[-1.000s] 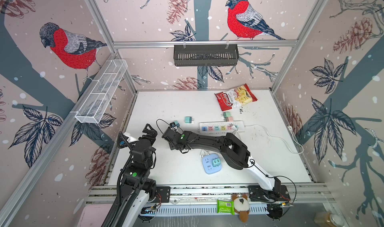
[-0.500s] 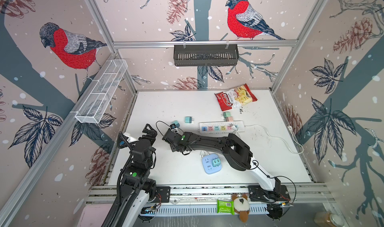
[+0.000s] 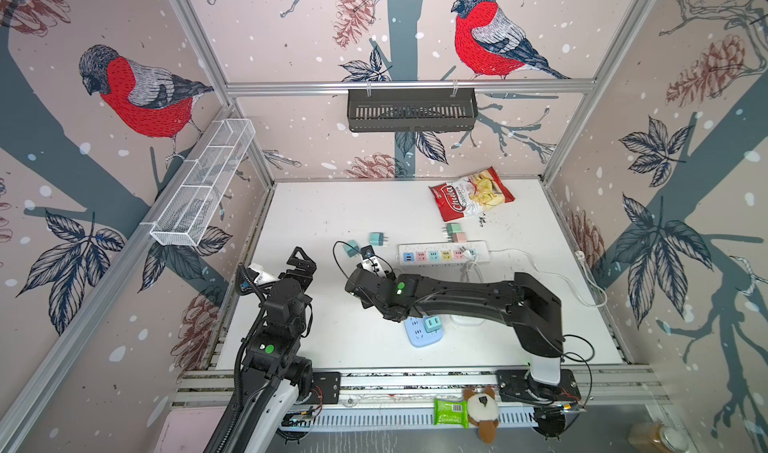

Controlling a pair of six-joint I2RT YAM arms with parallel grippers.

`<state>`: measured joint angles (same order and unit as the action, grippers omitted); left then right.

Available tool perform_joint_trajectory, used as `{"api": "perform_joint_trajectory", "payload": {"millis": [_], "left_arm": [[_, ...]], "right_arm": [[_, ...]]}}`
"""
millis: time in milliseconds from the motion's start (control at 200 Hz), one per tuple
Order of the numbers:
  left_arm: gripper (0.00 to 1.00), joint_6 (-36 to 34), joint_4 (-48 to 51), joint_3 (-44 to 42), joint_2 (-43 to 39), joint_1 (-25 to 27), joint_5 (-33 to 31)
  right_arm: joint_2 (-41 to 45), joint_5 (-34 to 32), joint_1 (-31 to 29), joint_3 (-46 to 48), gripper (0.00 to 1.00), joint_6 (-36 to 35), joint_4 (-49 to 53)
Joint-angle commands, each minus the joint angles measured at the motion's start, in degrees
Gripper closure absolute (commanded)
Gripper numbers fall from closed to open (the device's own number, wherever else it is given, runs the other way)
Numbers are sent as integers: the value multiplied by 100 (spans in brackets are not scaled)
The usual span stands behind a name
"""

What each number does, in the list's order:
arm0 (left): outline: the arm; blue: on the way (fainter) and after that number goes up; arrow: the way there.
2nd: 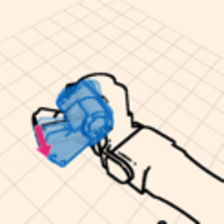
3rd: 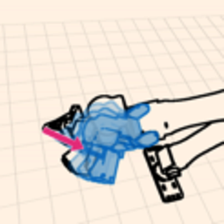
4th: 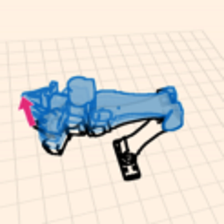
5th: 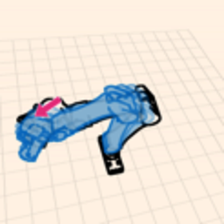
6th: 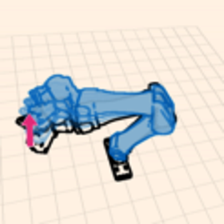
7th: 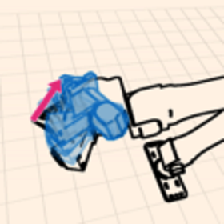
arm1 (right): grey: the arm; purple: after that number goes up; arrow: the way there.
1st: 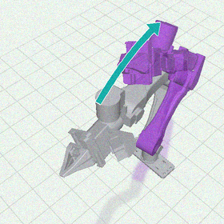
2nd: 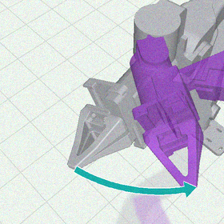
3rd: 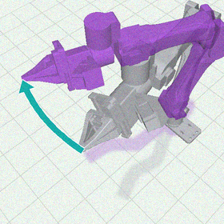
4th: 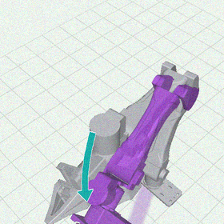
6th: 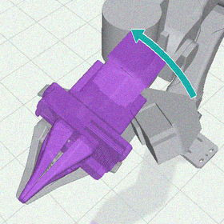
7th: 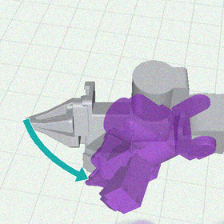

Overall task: Insert the plug
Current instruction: 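Lift the mint-green charger off the table with the right gripper, then carry the charger toward the left gripper while the left gripper moves to meet it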

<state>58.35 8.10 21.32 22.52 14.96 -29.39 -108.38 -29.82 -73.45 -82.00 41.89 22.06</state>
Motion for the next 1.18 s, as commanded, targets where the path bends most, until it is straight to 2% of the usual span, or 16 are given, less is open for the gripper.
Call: {"api": "perform_joint_trajectory", "payload": {"millis": [0, 245, 425, 570, 791, 886, 961, 1056, 1176], "left_arm": [[3, -265, -487, -70, -75, -9, 251], [3, -825, -1261, -177, -69, -6, 1230], [3, -1253, -1459, 244, 445, -4, 2406], [3, -1507, -1510, 571, 863, 118, 2930], [5, -1954, -1471, 976, 1342, 800, 2948], [7, -2112, -1463, 1111, 1482, 1073, 2920], [9, -2245, -1448, 1191, 1569, 1337, 2762], [10, -2442, -1362, 1339, 1736, 1776, 2476], [10, -2810, -1346, 1553, 2058, 2484, 1944]], "right_arm": [[570, -498, -34, 536, 84, 118, -509], [1997, -1089, -42, 1951, 86, 211, -914], [3147, -1579, -39, 2929, 89, 323, -1099], [4145, -1730, -45, 3750, 89, 149, -1542], [4778, -2050, -38, 4357, 89, -196, -1888], [4622, -2087, -38, 4360, 97, -437, -2011], [4410, -2062, -46, 4237, 97, -610, -1954], [4201, -2418, -77, 4159, 98, -563, -1844], [4134, -2618, -100, 4332, 99, -898, -2302]]}}
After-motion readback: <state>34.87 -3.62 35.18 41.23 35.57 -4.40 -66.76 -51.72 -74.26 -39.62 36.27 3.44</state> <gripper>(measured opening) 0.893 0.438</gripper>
